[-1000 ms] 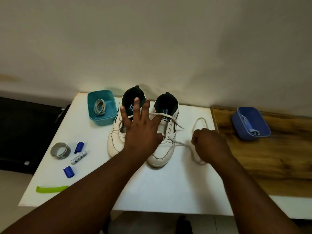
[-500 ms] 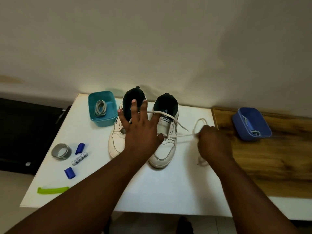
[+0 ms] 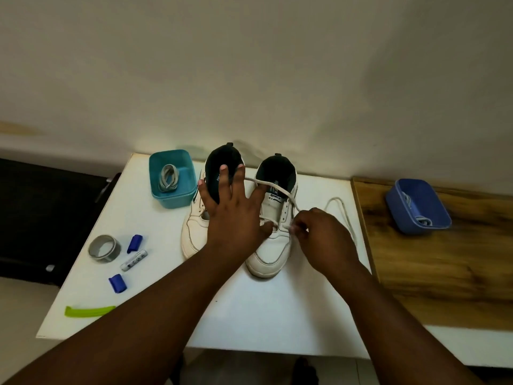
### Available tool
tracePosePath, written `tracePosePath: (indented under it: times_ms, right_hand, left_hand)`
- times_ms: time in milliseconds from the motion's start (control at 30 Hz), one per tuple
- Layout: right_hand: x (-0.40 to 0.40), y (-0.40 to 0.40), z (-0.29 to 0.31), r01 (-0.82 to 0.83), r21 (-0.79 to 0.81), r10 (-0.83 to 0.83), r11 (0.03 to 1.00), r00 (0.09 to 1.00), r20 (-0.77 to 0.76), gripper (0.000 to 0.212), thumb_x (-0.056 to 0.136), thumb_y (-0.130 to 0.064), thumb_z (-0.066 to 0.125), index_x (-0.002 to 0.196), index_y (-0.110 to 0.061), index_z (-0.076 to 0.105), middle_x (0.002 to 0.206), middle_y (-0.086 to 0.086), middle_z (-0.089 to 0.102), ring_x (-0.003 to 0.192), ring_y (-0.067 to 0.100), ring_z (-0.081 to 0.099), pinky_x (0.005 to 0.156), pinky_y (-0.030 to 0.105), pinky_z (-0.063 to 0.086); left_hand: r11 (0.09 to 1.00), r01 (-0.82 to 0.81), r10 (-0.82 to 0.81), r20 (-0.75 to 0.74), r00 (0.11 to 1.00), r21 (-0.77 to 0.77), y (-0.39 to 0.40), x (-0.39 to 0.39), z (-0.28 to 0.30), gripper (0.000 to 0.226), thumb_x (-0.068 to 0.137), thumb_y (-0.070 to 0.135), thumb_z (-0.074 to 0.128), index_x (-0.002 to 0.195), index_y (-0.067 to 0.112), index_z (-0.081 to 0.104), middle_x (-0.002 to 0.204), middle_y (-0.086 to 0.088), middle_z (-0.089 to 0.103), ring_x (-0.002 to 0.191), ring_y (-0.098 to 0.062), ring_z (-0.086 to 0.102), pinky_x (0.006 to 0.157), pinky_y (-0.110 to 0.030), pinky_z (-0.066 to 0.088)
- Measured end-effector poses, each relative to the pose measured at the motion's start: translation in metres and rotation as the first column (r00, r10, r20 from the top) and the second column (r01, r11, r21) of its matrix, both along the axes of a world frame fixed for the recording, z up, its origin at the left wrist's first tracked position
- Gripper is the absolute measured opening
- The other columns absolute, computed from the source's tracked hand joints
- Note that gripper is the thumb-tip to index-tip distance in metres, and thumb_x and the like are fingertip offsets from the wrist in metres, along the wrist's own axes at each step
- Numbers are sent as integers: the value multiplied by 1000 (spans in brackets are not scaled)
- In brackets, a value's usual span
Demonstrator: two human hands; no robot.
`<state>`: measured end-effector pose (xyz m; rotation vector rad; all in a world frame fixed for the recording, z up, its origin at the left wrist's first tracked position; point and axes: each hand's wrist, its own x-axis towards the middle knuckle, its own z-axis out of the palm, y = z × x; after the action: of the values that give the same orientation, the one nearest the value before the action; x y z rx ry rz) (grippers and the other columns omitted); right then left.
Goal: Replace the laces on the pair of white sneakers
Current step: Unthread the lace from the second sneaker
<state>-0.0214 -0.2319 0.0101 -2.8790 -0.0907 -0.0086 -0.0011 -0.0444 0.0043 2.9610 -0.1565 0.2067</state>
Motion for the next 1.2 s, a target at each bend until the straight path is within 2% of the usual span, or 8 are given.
tracePosePath:
  times_ms: [167,300,367,533,700,867,1000,1200]
  right_hand:
    - [2,-52,17,368,-294,-380,882,925,19,7,92,-13,64,97,-13,69,92,9,66,70,23,59,62,34,56]
    - [-8,-18,13,128,58,-128,990,992,-1,25,93,-29,72,117,-20,70,111,5,61,88,23,63,75,34,54]
    - [-10,10,9,-17,158,19,987,1000,-11,18,95,-29,69,112,-23,70,108,1,61,91,20,62,78,35,53]
    - [-3,7,2,-19,26,19,999,1000,2,9,97,-22,59,91,-26,64,94,-5,63,83,18,61,70,34,51]
    - [-5,-33,8,267,-291,-297,919,953,-65,7,94,-17,61,101,-15,62,103,7,66,86,25,65,64,31,47]
    - [-7,5,5,29,8,-29,1000,1000,11,20,93,-29,69,112,-22,68,115,4,59,100,25,61,79,36,54]
    - [-5,18,3,-73,-33,73,997,997,-5,6,95,-23,65,98,-24,69,103,0,63,97,25,60,77,37,51]
    - [-8,-33,9,116,-409,-183,905,975,-129,16,94,-27,60,107,-24,70,101,-1,67,89,25,66,70,30,47]
  left_hand:
    - [1000,12,-11,16,1000,-21,-1,-2,1,81,76,68,64,148,41,37,170,-12,3,155,-42,-10,115,-74,-5]
    - [1000,18,-17,15,1000,-9,0,1,1,82,76,68,66,148,40,38,170,-13,4,155,-42,-9,115,-74,-4]
    - [1000,29,-29,13,999,7,-2,1,1,81,77,67,66,148,39,38,170,-13,3,155,-43,-9,115,-75,-2]
    - [999,27,-27,-12,1000,-25,3,1,0,85,77,68,65,150,41,33,170,-12,0,155,-42,-12,116,-73,-4]
    - [999,30,-30,-7,1000,-34,0,-1,3,90,77,65,67,154,37,28,169,-14,3,155,-42,-10,116,-73,-3]
    - [999,16,-17,-21,1000,-28,1,1,5,93,78,65,67,156,41,23,169,-17,-2,154,-45,-15,116,-73,-5]
    - [999,14,-15,-31,999,-49,3,1,3,95,78,67,67,157,44,20,169,-16,-9,153,-46,-17,116,-73,-6]
    - [998,-2,2,-8,1000,-61,2,1,0,116,74,70,70,161,35,2,169,-16,-8,154,-45,-14,116,-73,-5]
